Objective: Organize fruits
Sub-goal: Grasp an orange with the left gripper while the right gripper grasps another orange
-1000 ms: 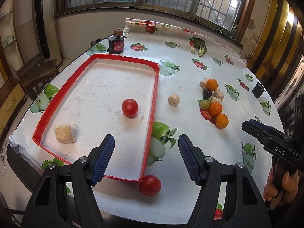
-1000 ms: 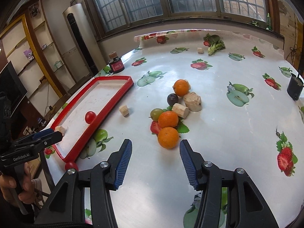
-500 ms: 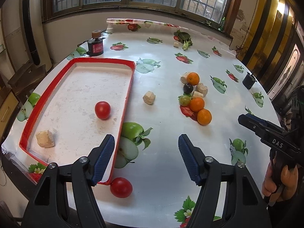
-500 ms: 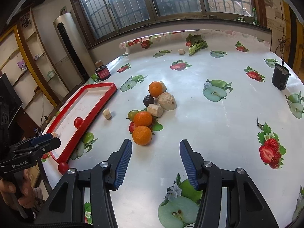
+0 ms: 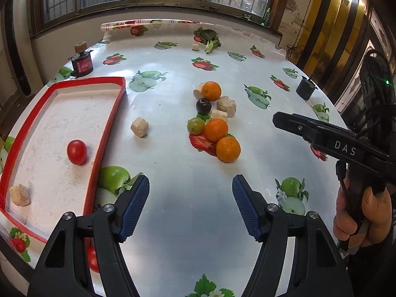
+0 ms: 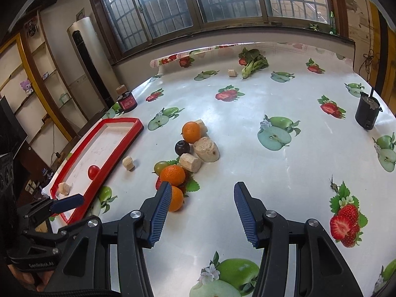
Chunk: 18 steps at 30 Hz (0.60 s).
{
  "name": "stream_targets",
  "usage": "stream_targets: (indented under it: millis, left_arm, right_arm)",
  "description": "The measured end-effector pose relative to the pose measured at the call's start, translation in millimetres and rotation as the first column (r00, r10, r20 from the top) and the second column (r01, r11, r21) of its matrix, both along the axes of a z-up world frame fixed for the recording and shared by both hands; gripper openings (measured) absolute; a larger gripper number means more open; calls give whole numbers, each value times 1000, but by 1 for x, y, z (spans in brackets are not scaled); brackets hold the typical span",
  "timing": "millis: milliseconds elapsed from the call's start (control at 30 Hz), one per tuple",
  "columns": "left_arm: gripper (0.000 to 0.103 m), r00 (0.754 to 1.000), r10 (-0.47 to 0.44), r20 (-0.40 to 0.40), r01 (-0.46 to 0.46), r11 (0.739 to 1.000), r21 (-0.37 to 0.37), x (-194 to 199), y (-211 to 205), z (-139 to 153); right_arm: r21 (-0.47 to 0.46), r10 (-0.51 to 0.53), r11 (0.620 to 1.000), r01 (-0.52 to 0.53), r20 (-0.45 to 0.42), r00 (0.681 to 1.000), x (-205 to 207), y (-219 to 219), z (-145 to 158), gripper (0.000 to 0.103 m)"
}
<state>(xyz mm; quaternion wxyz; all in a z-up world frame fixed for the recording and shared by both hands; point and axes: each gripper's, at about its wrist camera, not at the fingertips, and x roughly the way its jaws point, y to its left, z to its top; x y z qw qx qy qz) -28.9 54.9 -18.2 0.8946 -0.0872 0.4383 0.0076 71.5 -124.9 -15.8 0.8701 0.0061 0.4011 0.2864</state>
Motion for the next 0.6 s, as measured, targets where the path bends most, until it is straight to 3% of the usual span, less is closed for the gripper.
stream_targets:
  millis: [233, 367, 533, 600]
  left_arm:
    - [69, 1000, -24, -8, 24, 1000, -19, 28, -20, -12]
    - [69, 999, -2, -39, 0, 998, -56, 51, -25, -26]
    - [68, 996, -4, -90, -1, 999, -51, 74, -31, -44]
    - [52, 998, -17, -67, 13, 998, -57, 74, -29, -46]
  right_arm:
    - [-7, 42, 999, -42, -17, 999, 30, 11, -3, 54]
    - [-9, 56, 998, -56, -28, 998, 48, 18, -4, 54]
    - [3, 59, 998, -59, -42, 997, 69, 25, -7, 54]
    - [6, 66, 998, -66, -46, 997, 75, 30, -8, 54]
